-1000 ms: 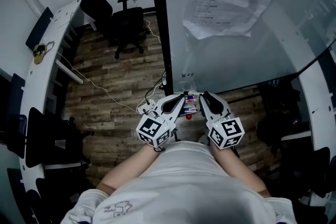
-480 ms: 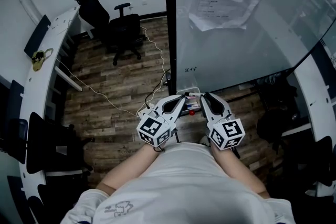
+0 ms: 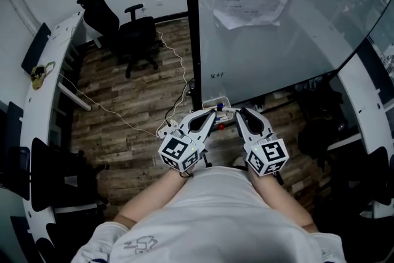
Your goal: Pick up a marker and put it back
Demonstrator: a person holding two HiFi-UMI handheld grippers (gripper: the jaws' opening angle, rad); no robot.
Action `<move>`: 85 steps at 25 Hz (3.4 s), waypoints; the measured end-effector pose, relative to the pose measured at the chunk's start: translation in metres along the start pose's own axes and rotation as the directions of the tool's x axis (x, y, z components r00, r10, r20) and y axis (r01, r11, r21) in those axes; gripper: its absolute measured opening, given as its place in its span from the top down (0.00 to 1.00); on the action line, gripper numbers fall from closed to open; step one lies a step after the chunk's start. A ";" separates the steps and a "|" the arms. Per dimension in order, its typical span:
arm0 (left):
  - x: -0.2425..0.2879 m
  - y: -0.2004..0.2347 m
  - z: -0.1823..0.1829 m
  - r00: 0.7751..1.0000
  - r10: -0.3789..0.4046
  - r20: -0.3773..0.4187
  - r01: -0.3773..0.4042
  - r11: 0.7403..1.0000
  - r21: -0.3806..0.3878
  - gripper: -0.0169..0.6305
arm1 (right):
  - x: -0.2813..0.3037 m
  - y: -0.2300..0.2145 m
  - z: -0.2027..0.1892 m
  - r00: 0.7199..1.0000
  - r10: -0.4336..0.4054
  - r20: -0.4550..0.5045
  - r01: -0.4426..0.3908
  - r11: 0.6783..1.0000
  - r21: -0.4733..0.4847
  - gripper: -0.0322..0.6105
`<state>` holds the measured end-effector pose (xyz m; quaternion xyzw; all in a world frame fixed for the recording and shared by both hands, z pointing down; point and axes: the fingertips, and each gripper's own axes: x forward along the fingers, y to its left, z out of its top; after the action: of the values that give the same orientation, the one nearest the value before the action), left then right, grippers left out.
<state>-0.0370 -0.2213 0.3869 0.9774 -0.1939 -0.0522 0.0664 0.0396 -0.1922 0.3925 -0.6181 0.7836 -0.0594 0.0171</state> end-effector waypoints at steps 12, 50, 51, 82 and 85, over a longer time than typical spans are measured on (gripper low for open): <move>0.030 -0.039 -0.015 0.998 0.053 -0.023 -0.053 0.998 -0.019 0.97 | -0.048 -0.033 -0.004 0.999 0.044 -0.003 -0.044 0.999 0.004 0.84; -0.016 -0.115 -0.069 0.934 0.357 -0.028 -0.358 0.932 -0.049 0.97 | -0.112 -0.021 -0.050 0.940 0.318 -0.121 -0.317 0.948 0.030 0.84; -0.015 -0.107 -0.067 0.933 0.359 -0.025 -0.359 0.932 -0.051 0.97 | -0.104 -0.022 -0.048 0.941 0.318 -0.117 -0.316 0.948 0.033 0.84; 0.024 0.011 -0.067 0.773 0.633 -0.034 -0.631 0.763 -0.141 0.97 | 0.058 -0.075 -0.071 0.816 0.507 -0.278 -0.510 0.858 0.065 0.84; 0.024 0.018 -0.077 0.743 0.668 -0.049 -0.666 0.728 -0.167 0.97 | 0.064 -0.078 -0.082 0.791 0.521 -0.322 -0.535 0.843 0.050 0.84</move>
<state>-0.0119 -0.2380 0.4636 0.8326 -0.5268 -0.0487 0.1638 0.0920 -0.2663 0.4857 -0.3566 0.9179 -0.1355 -0.1091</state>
